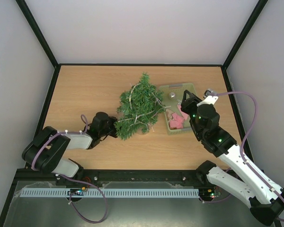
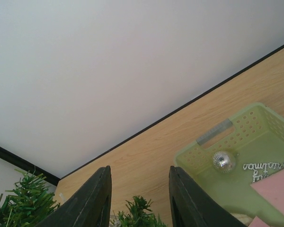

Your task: Decorate the small christmas tree

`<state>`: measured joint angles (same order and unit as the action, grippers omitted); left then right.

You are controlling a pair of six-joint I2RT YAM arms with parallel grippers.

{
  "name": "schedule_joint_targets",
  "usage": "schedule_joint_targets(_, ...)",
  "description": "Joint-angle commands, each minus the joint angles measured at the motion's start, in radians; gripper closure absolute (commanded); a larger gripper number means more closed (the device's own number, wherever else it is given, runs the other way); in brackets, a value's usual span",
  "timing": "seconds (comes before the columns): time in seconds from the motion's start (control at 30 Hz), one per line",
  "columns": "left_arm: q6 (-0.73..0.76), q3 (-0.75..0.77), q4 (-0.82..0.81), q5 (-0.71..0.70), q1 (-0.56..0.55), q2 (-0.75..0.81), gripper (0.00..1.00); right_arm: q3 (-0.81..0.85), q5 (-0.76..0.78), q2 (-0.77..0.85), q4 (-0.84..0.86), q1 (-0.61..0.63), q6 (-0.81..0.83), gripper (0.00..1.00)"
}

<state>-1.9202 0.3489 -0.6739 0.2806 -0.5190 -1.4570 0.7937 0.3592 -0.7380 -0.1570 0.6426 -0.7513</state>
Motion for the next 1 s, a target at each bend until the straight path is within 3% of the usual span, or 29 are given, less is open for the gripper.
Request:
schedule_joint_targets(0.0,0.025,0.004,0.055,0.004,-0.007,0.018,0.88,-0.003,0.025,0.016,-0.01,-0.003,0.003,0.67)
schedule_joint_targets(0.1,0.001,-0.017,0.002,0.027,-0.007,0.012,0.84,-0.005,0.022,0.018,-0.009,-0.003,0.003,0.68)
schedule_joint_targets(0.3,0.004,0.005,0.099,0.007,-0.021,0.029,0.71,-0.003,0.025,0.016,-0.007,-0.003,0.006,0.67)
schedule_joint_targets(0.43,-0.027,0.006,0.033,0.02,-0.028,-0.018,0.66,-0.003,0.027,0.01,0.002,-0.003,0.006,0.67)
schedule_joint_targets(0.6,-0.096,-0.004,-0.137,0.05,-0.028,-0.106,0.66,0.0,0.026,-0.001,0.004,-0.003,0.01,0.67)
schedule_joint_targets(0.97,-0.112,0.025,-0.151,0.048,-0.029,-0.171,0.72,-0.001,0.04,-0.006,0.012,-0.003,0.017,0.67)
